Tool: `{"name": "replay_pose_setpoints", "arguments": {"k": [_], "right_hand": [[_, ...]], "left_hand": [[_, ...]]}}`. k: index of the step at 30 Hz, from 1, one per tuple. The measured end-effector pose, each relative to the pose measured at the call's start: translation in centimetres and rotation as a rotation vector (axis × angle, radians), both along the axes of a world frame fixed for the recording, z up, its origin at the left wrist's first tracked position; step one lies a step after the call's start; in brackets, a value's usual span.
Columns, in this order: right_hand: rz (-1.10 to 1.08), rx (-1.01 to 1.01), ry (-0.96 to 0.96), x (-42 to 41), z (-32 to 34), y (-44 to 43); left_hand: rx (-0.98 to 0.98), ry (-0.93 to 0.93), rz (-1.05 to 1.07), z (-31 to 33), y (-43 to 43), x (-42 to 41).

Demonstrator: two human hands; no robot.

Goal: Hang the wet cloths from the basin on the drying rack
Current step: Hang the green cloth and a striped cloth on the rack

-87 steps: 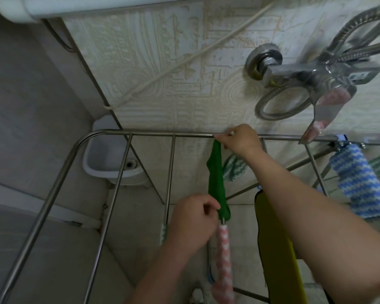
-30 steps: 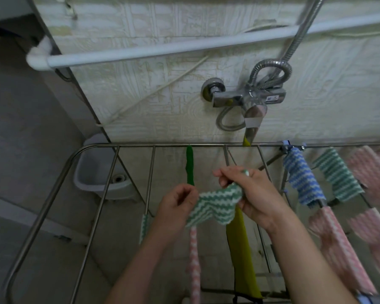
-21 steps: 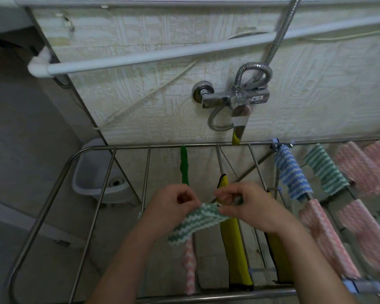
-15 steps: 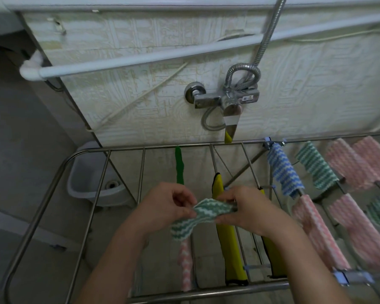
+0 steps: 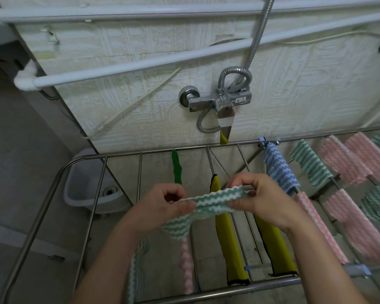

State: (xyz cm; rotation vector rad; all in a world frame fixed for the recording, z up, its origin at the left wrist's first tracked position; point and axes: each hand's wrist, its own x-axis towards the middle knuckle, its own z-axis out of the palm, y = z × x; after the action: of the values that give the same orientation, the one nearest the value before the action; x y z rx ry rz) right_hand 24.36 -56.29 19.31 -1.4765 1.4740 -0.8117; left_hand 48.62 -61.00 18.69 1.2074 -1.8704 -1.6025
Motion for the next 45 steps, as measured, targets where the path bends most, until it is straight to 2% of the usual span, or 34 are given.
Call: {"name": "replay_pose_setpoints", "arguments": {"k": [2, 5, 7, 8, 10, 12, 14, 16, 19, 22, 25, 28, 32, 35, 40, 45], "right_hand": [[0.002, -0.015, 0.069, -0.1, 0.2, 0.0], [-0.026, -0.016, 0.281, -0.5, 0.6, 0.0], [-0.034, 0.011, 0.286, -1.1, 0.9, 0.1], [-0.040, 0.027, 0.234, -1.4, 1.0, 0.2], [-0.063, 0.072, -0.017, -2.0, 1.2, 0.5], [-0.050, 0.125, -0.426, -2.4, 1.3, 0.9], [-0.044, 0.139, -0.808, -3.0, 1.3, 1.5], [-0.088, 0.112, -0.951, -3.3, 1.5, 2.2], [-0.253, 0.058, -0.951, -4.3, 2.3, 3.3], [-0.452, 0.074, -0.802, -6.0, 2.5, 3.5], [-0.627, 0.159, -0.515, -8.5, -0.2, 2.1], [-0.613, 0.238, -0.231, -11.1, -4.2, -0.6], [-0.530, 0.243, 0.074, -13.7, -7.6, -4.9], [-0.491, 0.229, 0.161, -15.5, -8.2, -8.3], [-0.426, 0.202, 0.257, -17.1, -9.8, -14.0], [-0.414, 0.169, 0.321, -17.6, -11.8, -17.9]], "left_hand": [[0.047, 0.093, 0.041, 0.0, -0.3, 0.1], [0.011, 0.090, 0.048, 0.0, -0.8, -0.1], [-0.023, 0.105, 0.066, 0.1, -1.1, -0.4], [-0.045, 0.114, 0.087, 0.3, -1.2, -0.6], [-0.086, 0.147, 0.143, 0.9, -1.4, -1.0], [-0.065, 0.230, 0.202, 1.8, -1.3, -1.3], [0.037, 0.366, 0.232, 2.7, -1.0, -1.9], [0.164, 0.514, 0.246, 3.6, -0.6, -2.4], [0.209, 0.594, 0.212, 4.0, -0.4, -4.3], [0.246, 0.590, 0.177, 2.8, -0.6, -7.2], [0.371, 0.386, 0.131, -0.9, -1.7, -10.8], [0.369, 0.121, 0.109, -5.2, -3.0, -14.5], [0.211, -0.037, 0.222, -8.4, -4.9, -18.4], [0.104, -0.078, 0.303, -9.1, -7.4, -20.1], [-0.198, -0.278, 0.340, -10.4, -12.3, -21.4], [-0.249, -0.423, 0.284, -11.3, -14.7, -22.7]]}}
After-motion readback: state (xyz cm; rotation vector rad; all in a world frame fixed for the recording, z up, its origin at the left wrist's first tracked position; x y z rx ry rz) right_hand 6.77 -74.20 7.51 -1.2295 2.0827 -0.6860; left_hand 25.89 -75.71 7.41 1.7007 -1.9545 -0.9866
